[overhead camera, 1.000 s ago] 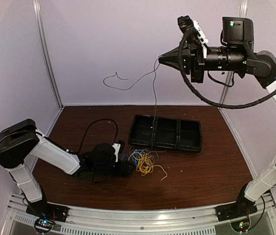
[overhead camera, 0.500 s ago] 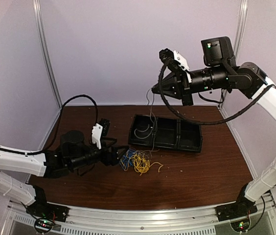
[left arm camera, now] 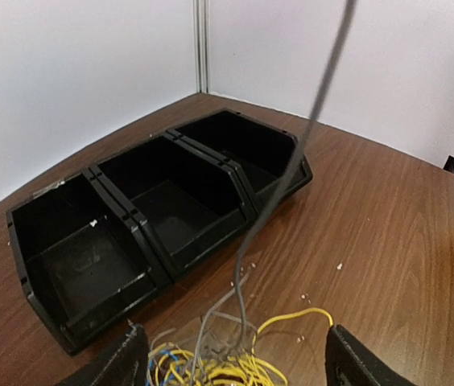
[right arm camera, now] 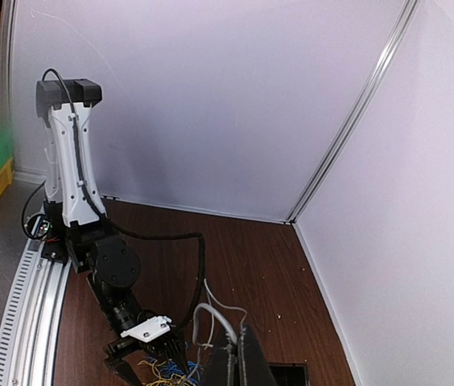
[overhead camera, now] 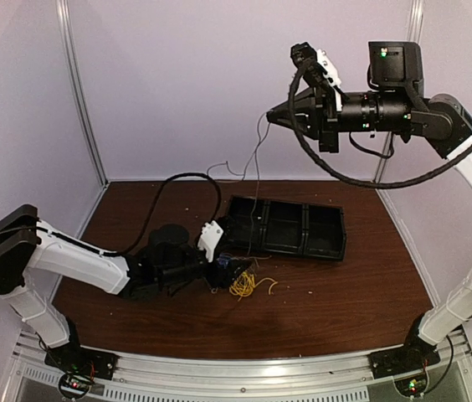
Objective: Untangle the cables
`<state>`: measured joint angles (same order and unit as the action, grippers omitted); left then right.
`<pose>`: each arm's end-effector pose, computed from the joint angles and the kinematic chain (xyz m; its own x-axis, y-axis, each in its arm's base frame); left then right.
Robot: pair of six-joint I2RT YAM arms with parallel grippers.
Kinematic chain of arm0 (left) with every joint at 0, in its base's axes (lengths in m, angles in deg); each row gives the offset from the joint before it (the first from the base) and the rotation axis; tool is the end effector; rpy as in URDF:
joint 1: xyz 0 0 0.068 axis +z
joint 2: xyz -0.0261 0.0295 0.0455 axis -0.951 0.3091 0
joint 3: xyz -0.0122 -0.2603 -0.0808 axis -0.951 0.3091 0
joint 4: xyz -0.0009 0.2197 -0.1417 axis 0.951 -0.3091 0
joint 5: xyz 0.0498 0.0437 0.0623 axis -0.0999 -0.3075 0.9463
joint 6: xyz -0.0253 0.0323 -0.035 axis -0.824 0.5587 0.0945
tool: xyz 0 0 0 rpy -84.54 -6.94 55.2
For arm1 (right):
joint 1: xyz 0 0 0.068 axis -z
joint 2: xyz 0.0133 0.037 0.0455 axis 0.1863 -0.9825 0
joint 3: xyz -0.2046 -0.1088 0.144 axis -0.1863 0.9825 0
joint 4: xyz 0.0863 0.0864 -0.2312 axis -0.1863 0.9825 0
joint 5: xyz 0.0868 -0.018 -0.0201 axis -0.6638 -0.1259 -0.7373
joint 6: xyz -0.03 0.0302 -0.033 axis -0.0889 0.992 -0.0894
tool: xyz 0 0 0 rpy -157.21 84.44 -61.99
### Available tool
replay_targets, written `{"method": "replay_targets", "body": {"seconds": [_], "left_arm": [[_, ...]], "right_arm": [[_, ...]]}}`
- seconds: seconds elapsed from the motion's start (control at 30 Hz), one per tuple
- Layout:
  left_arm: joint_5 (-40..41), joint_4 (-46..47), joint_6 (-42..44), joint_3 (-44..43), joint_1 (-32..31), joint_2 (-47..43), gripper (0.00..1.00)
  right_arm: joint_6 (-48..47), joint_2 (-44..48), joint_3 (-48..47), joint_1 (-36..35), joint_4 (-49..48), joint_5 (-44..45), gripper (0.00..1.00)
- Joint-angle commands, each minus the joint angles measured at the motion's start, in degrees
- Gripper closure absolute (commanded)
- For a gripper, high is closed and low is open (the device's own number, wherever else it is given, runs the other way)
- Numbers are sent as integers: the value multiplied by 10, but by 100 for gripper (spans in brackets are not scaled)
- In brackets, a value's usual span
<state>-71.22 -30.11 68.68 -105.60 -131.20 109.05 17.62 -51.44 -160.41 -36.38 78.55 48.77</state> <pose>0.1707 -0.2841 0.1956 -0.2771 0.1194 -0.9534 0.8069 0.5677 -0.1634 0.1773 0.2199 0.5253 0.3140 -0.2134 -0.9251 -0.9378 0.0824 -0.3373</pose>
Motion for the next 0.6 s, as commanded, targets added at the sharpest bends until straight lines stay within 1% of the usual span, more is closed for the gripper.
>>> {"method": "replay_targets", "body": {"seconds": [0.0, 0.07, 0.13, 0.17, 0.23, 0.27, 0.3, 0.4, 0.47, 0.57], "left_arm": [[13, 78, 56, -66, -1, 72, 23], [37, 84, 65, -97, 0, 108, 24], [39, 67, 75, -140, 4, 145, 33], [36, 57, 77, -156, 6, 161, 38], [11, 42, 78, -181, 12, 189, 58], [-1, 32, 76, -189, 15, 201, 65], [-9, 25, 71, -192, 17, 210, 68], [-18, 14, 61, -183, 18, 222, 70], [-38, -2, 58, -176, 19, 223, 71], [-36, -46, 62, -172, 18, 225, 71]], "right_arm": [[14, -11, -24, 3, -22, 31, 100], [17, -11, -27, 3, -26, 42, 100], [17, -11, -29, 4, -27, 46, 100], [18, -12, -33, 5, -27, 45, 100], [14, -10, -44, 6, -25, 47, 100], [10, -8, -51, 10, -25, 49, 100], [4, -7, -62, 17, -24, 50, 100], [-8, -14, -106, 62, -40, 44, 100], [-31, -24, -143, 84, -44, 66, 100], [-45, -42, -198, 106, -43, 93, 100]]}}
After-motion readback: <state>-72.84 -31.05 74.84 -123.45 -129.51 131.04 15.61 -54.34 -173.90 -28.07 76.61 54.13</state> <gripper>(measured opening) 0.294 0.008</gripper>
